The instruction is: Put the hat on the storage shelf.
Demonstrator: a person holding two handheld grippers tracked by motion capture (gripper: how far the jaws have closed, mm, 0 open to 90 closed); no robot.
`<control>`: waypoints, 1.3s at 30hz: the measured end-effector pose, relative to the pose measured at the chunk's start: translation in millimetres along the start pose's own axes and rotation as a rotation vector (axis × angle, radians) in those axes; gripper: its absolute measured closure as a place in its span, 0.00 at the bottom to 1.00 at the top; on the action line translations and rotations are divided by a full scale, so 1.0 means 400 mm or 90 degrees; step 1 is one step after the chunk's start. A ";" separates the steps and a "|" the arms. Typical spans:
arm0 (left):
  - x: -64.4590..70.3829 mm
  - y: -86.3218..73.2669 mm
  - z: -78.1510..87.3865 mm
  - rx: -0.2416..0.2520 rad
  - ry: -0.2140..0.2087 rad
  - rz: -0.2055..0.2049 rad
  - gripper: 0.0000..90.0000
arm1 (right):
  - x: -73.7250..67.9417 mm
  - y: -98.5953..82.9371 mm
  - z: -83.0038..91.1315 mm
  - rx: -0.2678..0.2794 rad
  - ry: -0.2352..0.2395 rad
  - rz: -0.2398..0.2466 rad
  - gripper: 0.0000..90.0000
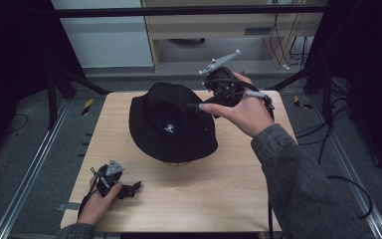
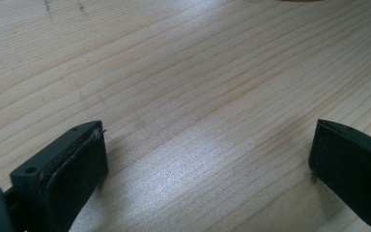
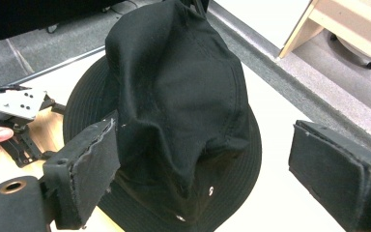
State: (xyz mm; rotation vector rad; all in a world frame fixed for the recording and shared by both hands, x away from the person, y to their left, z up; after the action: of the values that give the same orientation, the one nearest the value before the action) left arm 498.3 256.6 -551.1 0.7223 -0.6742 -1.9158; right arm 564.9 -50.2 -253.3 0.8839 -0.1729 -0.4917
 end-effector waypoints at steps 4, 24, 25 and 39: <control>0.000 0.000 0.000 0.000 0.000 0.000 0.00 | 0.008 -0.016 0.011 0.005 -0.008 -0.006 0.08; 0.000 -0.001 0.001 0.001 0.000 -0.001 0.00 | 0.036 -0.236 0.074 0.048 -0.043 -0.057 0.07; 0.000 -0.001 0.001 0.000 0.001 -0.001 0.00 | 0.037 -0.253 0.073 0.048 -0.042 -0.060 0.07; 0.000 -0.001 0.001 0.000 0.001 -0.002 0.00 | 0.048 -0.432 0.016 0.036 -0.046 -0.107 0.11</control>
State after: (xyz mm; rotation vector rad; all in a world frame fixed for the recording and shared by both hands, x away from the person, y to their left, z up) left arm 497.9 256.8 -551.1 0.7249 -0.6721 -1.9173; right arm 520.9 -155.8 -384.4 0.9403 -0.1795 -0.6788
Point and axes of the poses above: each handheld gripper's, and its own axes: z roughly backward along the jaws, y roughly out of its top, x roughly to its right, the point moved 6 cm from there along -z, roughly forward along the jaws, and after that the axes turned 15 degrees about y, right-handed, at the moved point
